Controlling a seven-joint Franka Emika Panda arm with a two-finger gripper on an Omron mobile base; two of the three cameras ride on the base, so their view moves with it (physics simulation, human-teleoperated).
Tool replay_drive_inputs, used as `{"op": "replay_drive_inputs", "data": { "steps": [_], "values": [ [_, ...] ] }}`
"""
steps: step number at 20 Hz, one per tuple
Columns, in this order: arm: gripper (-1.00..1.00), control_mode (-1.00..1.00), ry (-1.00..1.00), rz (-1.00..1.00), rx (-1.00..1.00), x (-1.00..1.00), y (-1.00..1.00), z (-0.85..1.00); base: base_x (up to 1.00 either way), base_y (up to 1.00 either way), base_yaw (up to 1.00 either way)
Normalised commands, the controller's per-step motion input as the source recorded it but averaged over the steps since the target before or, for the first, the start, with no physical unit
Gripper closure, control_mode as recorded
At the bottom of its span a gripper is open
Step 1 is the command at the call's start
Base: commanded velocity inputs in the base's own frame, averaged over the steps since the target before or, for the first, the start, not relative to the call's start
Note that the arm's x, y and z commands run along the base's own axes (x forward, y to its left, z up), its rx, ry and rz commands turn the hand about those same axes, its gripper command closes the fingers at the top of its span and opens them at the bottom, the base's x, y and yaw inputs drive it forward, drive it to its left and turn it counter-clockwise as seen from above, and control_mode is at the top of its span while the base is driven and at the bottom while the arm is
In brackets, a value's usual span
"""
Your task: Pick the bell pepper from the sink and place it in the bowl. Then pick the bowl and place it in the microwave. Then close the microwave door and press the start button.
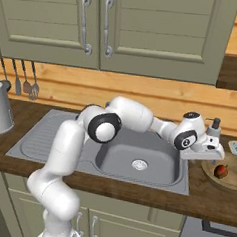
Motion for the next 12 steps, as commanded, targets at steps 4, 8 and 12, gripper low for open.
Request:
{"op": "replay_drive_inputs", "data": {
  "steps": [4,8,12],
  "values": [
    [-1.00,-1.00,0.03,0.06,0.00,0.08,-0.06,-0.28,0.00,0.00,0.00],
    [1.00,-1.00,0.01,0.06,0.00,0.15,0.00,-0.21,0.00,0.00,0.00],
    [1.00,-1.00,0.01,0.05,0.00,0.01,0.00,-0.13,0.00,0.00,0.00]
  ]
}}
